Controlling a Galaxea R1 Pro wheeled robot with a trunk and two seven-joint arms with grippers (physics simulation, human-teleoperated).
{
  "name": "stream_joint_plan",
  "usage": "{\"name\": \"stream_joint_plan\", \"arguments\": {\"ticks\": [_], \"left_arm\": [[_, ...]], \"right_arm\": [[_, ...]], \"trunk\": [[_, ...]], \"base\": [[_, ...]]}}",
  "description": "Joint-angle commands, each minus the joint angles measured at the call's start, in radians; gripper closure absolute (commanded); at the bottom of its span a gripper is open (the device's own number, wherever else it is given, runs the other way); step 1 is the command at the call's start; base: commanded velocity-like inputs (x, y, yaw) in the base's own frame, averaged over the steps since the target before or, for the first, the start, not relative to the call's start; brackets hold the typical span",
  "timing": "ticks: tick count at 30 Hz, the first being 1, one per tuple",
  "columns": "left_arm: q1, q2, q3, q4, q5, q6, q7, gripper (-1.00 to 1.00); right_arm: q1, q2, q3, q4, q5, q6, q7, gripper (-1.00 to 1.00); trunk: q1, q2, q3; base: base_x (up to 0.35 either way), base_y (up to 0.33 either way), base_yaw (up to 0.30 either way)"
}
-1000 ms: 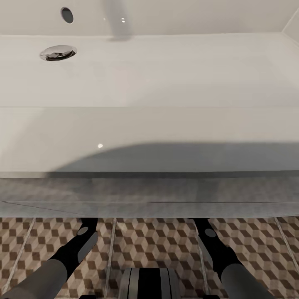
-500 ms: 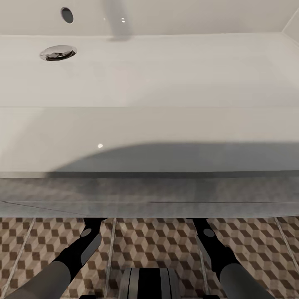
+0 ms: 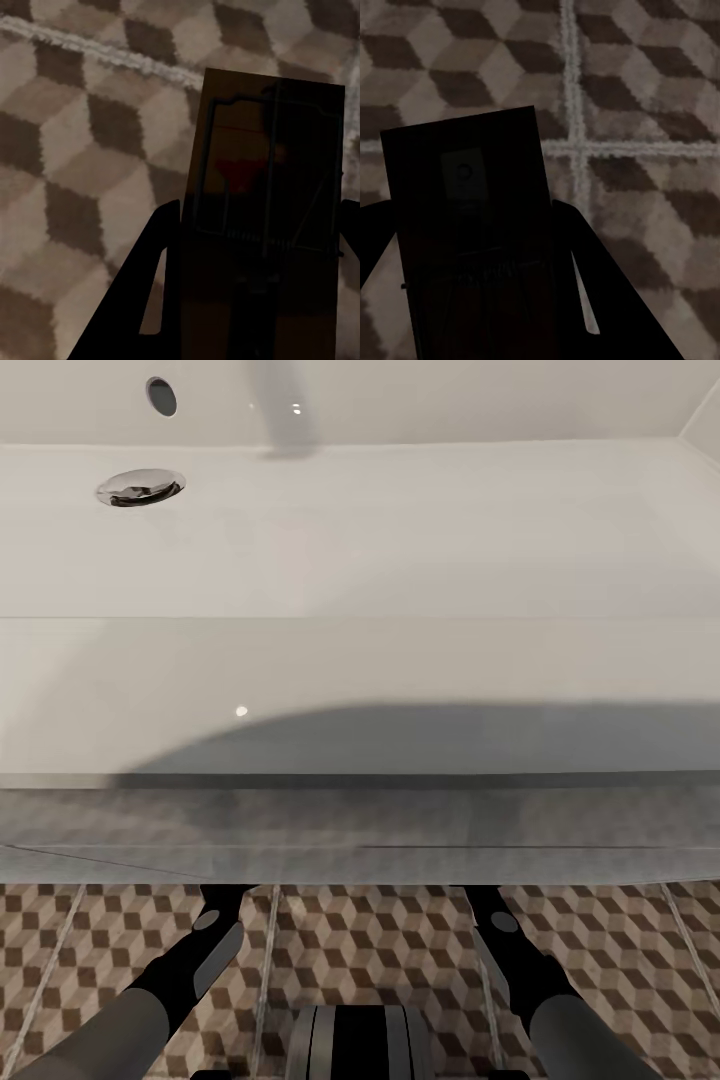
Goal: Take the four mousetraps from the cabinet in the bathroom and place them on the bathroom floor. Make sure all four end up on the same floor surface, and ensure that at least two of them are either under or directly next to the same bathroom sink.
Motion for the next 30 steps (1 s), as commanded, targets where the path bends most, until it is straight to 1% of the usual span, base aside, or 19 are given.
{"name": "stream_joint_plan", "arguments": {"ticks": [1, 20, 24, 30], "left_arm": [[-0.001, 0.001, -0.009, -0.001, 0.007, -0.005, 0.011, 1.00], [-0.001, -0.003, -0.006, -0.001, 0.006, -0.002, 0.012, 1.00], [-0.001, -0.005, -0.006, -0.001, 0.006, -0.002, 0.013, 1.00], [-0.001, -0.005, -0.007, -0.001, 0.006, -0.002, 0.013, 1.00]], "right_arm": [[0.000, 0.000, 0.001, 0.001, 0.001, -0.003, -0.003, 1.00], [0.000, -0.001, -0.001, 0.002, -0.001, -0.005, -0.003, 1.00], [0.000, -0.001, -0.001, 0.002, -0.001, -0.005, -0.003, 1.00], [0.000, -0.001, -0.001, 0.002, -0.001, -0.005, -0.003, 1.00]], "trunk": [[0.000, 0.000, -0.001], [0.000, 0.000, -0.001], [0.002, -0.001, -0.016], [0.002, -0.001, -0.016]], "base": [[0.000, 0.000, 0.000], [0.000, 0.000, 0.000], [0.000, 0.000, 0.000], [0.000, 0.000, 0.000]]}}
